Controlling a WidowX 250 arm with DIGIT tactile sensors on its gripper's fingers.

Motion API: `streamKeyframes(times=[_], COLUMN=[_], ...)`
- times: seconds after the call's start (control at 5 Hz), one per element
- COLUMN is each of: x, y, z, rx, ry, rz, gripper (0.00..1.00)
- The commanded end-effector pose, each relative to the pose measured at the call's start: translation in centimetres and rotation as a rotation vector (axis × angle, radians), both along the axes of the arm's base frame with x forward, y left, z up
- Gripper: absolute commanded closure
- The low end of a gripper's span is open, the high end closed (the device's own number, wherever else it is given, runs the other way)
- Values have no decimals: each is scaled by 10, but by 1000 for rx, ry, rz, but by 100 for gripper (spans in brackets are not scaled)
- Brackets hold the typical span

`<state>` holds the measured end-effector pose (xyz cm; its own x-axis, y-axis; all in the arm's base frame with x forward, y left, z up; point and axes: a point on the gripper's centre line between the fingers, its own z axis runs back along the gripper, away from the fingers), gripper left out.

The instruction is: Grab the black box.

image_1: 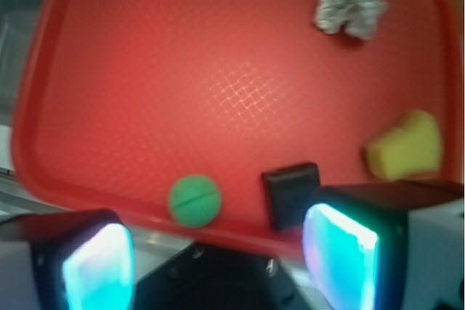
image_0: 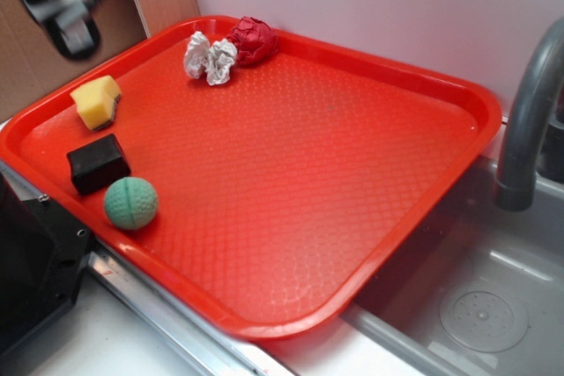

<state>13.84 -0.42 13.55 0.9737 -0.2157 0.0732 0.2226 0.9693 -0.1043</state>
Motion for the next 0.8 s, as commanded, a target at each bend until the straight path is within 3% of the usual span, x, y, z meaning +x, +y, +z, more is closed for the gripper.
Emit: streamKeyframes(times=[0.0, 0.2, 0.4, 0.6], x=[-11, -19, -16, -9], y=[27, 37, 47, 49], z=[-45, -59, -67, -79], rx=[111, 160, 187, 133], ry=[42, 36, -31, -40], rz=[21, 18, 0, -49], gripper=[0, 0, 0, 0])
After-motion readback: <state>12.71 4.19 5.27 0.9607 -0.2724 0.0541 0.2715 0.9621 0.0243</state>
